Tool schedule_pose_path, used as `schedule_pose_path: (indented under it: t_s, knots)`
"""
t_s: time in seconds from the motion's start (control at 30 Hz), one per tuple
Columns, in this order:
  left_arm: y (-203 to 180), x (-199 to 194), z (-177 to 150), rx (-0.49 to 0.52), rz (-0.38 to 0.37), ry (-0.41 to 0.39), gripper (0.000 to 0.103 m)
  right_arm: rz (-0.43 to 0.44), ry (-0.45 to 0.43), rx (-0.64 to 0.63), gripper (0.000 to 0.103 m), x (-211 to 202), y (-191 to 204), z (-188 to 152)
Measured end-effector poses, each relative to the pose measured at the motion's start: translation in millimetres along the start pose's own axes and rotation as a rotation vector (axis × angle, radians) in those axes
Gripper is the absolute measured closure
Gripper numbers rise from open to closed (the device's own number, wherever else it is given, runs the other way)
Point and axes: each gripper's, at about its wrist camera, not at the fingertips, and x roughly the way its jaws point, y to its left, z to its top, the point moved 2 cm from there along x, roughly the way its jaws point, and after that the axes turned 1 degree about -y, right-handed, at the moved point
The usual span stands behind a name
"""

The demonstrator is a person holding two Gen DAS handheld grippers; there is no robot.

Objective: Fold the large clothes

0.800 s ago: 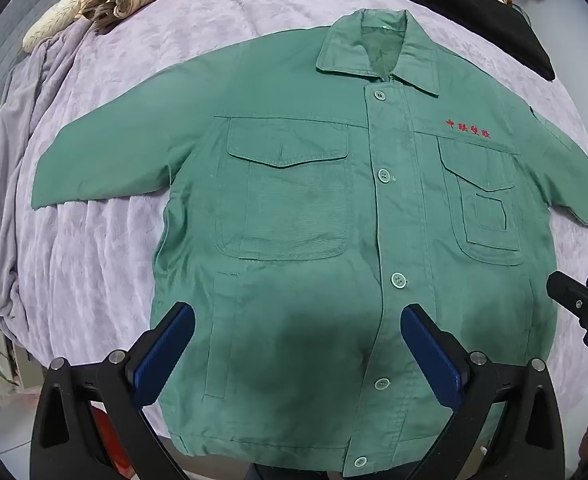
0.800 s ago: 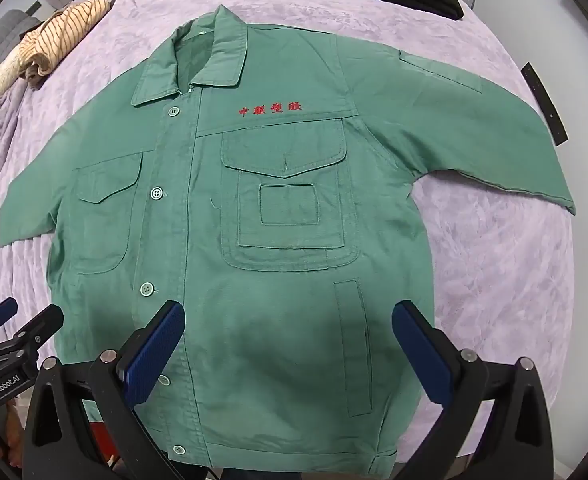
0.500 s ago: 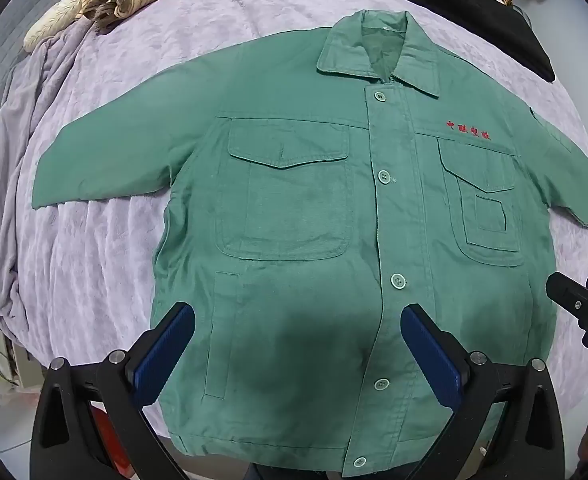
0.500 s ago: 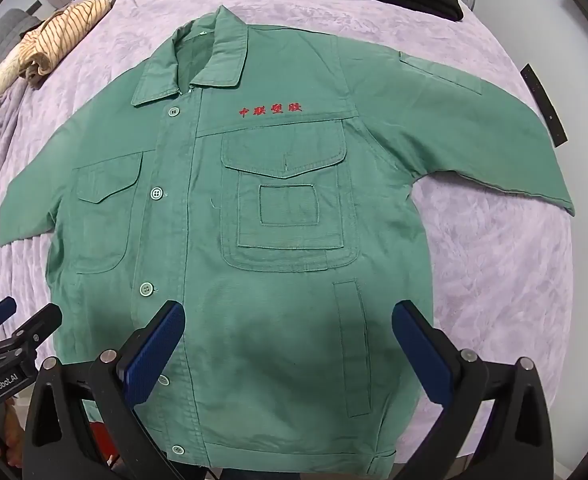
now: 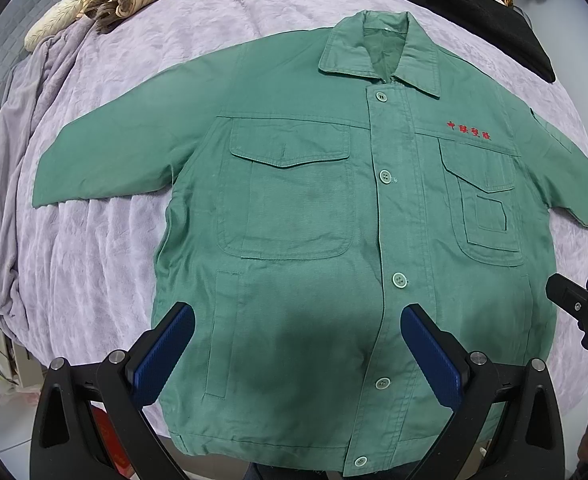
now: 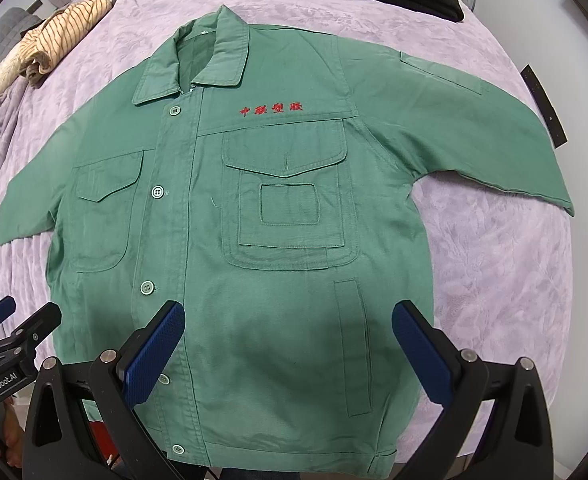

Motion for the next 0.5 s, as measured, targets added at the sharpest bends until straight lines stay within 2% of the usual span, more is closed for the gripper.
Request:
schedule_pose_path:
  t_s: [0.5]
  knots:
    - [0.0,-0.1,-0.2,0.0,0.003,0.0,0.0,-0.002,0.0,-0.004,0.0,0.1,1.3,-0.9]
